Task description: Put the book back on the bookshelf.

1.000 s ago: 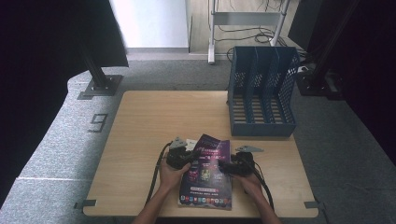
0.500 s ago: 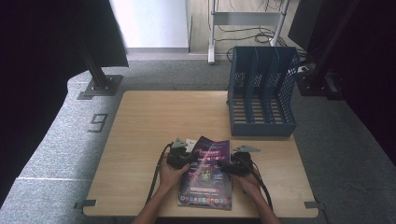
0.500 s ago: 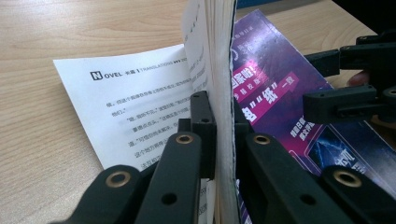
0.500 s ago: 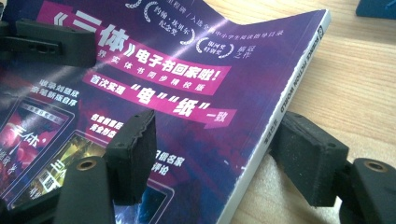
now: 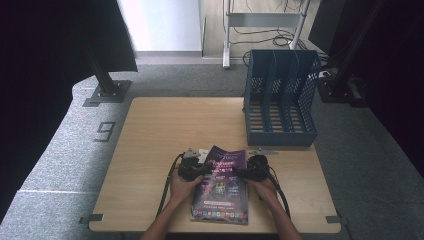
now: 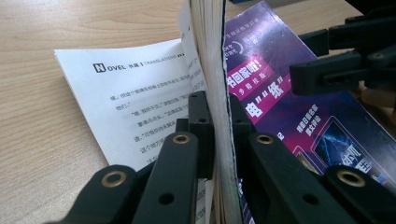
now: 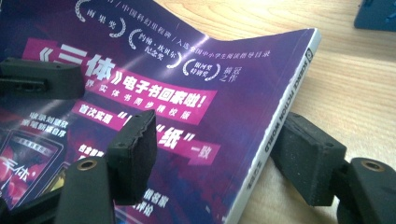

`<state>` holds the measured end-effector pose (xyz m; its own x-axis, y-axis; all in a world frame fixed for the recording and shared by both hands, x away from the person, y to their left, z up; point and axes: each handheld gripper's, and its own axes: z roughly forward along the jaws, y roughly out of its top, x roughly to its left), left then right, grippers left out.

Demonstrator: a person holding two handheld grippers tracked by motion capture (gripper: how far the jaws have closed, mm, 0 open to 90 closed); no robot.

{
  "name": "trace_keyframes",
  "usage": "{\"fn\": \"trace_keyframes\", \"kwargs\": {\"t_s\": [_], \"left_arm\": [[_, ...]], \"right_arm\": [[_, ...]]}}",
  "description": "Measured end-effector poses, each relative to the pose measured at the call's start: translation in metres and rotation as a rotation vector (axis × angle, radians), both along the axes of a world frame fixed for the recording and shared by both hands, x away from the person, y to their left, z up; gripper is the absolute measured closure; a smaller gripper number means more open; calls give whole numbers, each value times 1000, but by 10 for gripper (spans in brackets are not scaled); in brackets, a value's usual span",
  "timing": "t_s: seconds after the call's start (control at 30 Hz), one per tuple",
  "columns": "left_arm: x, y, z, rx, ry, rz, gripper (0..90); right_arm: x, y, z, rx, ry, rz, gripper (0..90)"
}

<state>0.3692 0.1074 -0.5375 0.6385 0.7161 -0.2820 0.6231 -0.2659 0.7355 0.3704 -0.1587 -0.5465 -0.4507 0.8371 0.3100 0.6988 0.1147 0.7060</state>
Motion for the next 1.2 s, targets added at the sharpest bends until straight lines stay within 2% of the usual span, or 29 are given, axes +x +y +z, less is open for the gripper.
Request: {"fn": "trace_keyframes", "kwargs": {"t_s": [0.13,0.17,0.37,0.5,0.77,0.9,1.2], "left_arm": [[1,1,-1,-4,6,-1,853],[1,1,-1,-4,6,-1,852],[1,2,-2,-9,7,-2,848],[1,3,-3,-17,10,0,842],[1,6,-5,-33,14,3,836],[1,7,-5,-33,13,3,833],[1,8,-6,-40,19,3,807]], "right_arm": [[4,-1,-1,11,-4,-2,367],[5,-3,-1,7,-6,2,402],[5,-5,-1,-11,-15,-2,469],[5,-9,-1,31,0,8,549],[3,-9,2,48,-8,41,616],[3,-11,2,82,9,56,669],[0,-12,7,110,-1,62,700]]}}
